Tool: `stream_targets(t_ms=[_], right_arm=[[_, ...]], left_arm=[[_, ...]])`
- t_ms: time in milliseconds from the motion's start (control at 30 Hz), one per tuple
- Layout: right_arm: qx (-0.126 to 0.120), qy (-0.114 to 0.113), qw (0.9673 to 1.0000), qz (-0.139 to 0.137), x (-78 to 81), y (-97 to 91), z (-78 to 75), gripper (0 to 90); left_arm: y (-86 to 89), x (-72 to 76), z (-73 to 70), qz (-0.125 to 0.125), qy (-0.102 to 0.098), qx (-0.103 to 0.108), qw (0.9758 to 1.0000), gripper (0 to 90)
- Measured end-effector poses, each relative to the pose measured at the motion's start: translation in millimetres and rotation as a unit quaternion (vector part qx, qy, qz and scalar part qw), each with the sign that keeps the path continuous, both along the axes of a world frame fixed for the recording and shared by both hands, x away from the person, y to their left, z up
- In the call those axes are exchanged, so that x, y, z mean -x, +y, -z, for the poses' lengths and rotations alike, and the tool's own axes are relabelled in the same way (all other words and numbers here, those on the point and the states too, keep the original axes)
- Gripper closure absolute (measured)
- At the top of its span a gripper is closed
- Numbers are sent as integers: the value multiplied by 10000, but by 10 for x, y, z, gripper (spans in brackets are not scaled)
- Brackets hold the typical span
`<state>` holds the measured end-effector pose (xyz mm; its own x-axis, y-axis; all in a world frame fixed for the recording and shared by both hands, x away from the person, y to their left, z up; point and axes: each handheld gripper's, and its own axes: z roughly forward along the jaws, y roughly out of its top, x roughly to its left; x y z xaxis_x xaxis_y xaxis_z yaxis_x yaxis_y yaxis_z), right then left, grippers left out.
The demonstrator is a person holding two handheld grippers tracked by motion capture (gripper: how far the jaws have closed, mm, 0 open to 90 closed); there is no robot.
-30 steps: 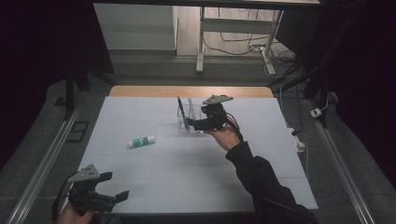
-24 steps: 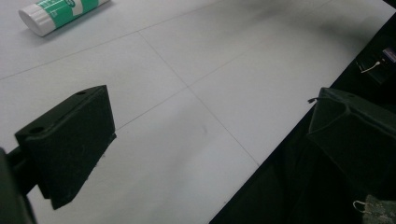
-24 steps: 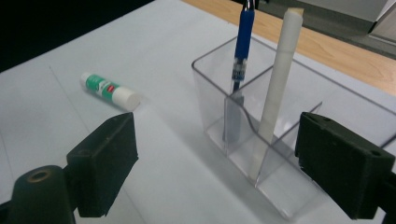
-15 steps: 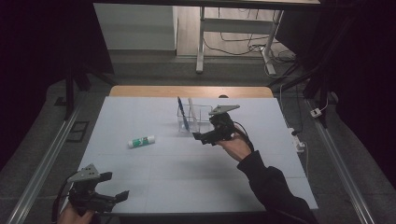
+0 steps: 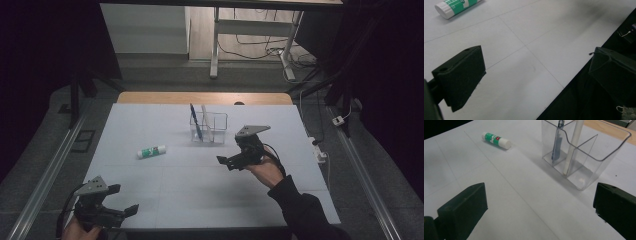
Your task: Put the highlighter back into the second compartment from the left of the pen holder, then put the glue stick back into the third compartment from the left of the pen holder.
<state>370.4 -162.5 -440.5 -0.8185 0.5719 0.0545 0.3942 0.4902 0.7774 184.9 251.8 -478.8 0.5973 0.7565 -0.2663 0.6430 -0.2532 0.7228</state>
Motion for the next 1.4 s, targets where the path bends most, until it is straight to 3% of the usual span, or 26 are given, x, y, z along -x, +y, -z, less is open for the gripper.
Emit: stream_targets(t_ms=[400, 800, 900, 1167, 1400], right_arm=[[13, -56, 9999, 94, 394, -429, 9, 0], [-16, -192, 9988, 442, 739, -844, 18, 0], [-100, -142, 9981, 589, 809, -945, 32, 0], [47, 22, 9959, 902, 991, -1191, 96, 0], [21, 150, 9933, 1142, 1086, -1353, 125, 0]], left_arm=[[8, 3, -5, -45, -22, 26, 10000, 0], [13, 22, -23, -246, -92, -73, 9996, 0], [15, 18, -38, -245, -123, -78, 9996, 0], [39, -44, -49, -125, -134, 88, 9998, 0], [10, -137, -67, -128, -166, -70, 9998, 0]])
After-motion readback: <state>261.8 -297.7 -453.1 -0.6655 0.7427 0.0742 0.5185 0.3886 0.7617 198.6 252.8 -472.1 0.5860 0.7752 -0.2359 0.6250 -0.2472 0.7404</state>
